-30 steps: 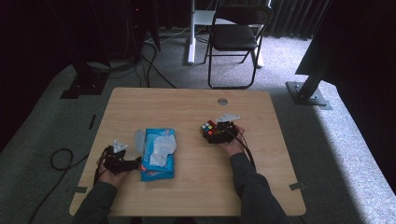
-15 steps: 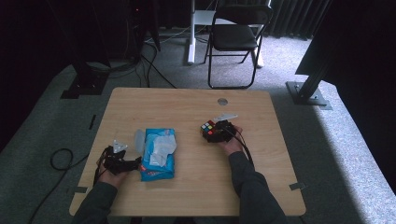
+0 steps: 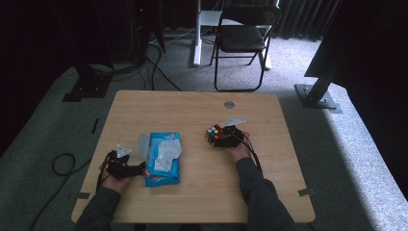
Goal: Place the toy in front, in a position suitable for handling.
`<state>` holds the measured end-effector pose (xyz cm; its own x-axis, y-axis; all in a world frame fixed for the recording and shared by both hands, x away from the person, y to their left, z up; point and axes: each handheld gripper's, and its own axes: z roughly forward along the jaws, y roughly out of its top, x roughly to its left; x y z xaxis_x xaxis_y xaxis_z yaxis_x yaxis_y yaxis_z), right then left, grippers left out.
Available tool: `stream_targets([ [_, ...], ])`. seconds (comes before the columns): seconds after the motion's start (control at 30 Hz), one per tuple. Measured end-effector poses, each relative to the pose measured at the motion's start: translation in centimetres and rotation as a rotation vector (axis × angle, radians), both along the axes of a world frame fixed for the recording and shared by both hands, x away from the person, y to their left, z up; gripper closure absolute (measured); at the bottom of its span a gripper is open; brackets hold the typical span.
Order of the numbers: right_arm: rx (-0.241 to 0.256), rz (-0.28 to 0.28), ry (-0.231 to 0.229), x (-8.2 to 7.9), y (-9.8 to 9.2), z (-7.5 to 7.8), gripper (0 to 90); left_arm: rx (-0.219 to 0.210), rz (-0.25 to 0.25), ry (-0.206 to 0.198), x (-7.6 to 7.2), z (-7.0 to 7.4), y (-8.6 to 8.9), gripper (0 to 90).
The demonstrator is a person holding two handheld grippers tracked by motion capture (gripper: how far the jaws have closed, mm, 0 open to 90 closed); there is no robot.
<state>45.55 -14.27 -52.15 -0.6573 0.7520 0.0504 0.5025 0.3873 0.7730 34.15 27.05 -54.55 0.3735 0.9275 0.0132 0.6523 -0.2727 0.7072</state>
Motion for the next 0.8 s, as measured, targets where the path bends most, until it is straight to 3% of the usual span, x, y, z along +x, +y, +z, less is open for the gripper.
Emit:
stream_targets([
  [0.2, -0.017, 0.040, -0.041, -1.2, 0.1, 1.1, 34.1, 0.000, 0.000, 0.000, 0.0, 0.0, 0.0, 11.5],
  [0.4, -0.038, 0.087, -0.073, -3.6, 0.2, 2.0, 34.1, 0.001, 0.000, 0.001, 0.0, 0.0, 0.0, 11.4],
  [0.8, -0.051, 0.138, -0.064, -7.0, 0.3, 1.4, 34.0, 0.001, 0.000, 0.001, 0.0, 0.0, 0.0, 11.4],
])
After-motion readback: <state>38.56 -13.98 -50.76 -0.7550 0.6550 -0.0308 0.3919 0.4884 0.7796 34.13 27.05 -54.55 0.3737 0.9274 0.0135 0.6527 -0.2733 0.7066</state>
